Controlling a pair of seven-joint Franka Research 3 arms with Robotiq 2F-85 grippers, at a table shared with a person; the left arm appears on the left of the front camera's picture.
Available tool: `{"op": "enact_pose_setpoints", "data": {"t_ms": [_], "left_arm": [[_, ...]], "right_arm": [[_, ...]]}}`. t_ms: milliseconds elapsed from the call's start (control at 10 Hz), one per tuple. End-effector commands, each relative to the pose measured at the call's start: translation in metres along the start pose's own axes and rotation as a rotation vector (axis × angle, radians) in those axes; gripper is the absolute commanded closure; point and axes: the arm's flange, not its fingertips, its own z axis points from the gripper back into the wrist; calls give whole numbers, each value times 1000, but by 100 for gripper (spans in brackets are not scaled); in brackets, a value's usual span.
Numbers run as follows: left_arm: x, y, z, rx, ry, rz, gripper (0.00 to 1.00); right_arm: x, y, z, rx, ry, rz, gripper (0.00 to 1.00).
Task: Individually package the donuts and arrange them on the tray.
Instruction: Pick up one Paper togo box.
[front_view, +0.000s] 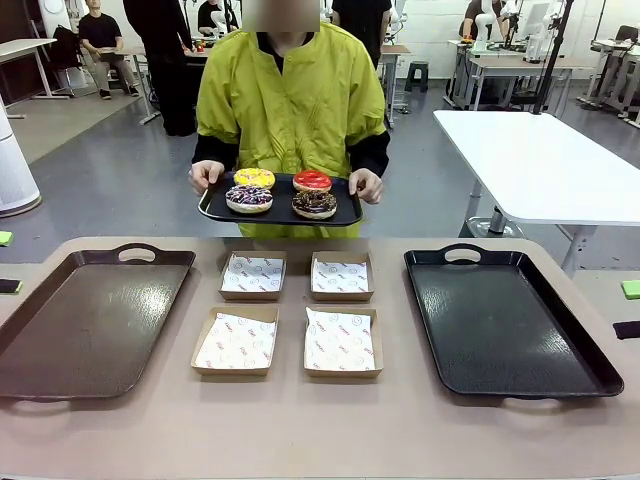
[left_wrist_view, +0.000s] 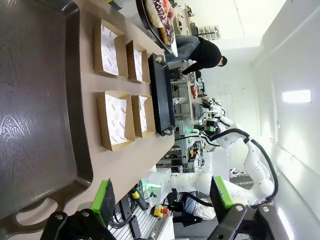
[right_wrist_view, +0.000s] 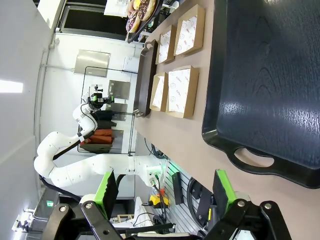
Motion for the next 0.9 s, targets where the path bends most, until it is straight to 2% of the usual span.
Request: {"op": "enact_pose_setpoints", "data": {"t_ms": [0, 800], "left_arm": [[1, -1, -1, -15, -10, -4, 0], [1, -1, -1, -15, -10, -4, 0]], "right_arm": [[2, 0, 1, 16, -13, 17, 0], [2, 0, 1, 16, -13, 17, 0]]}}
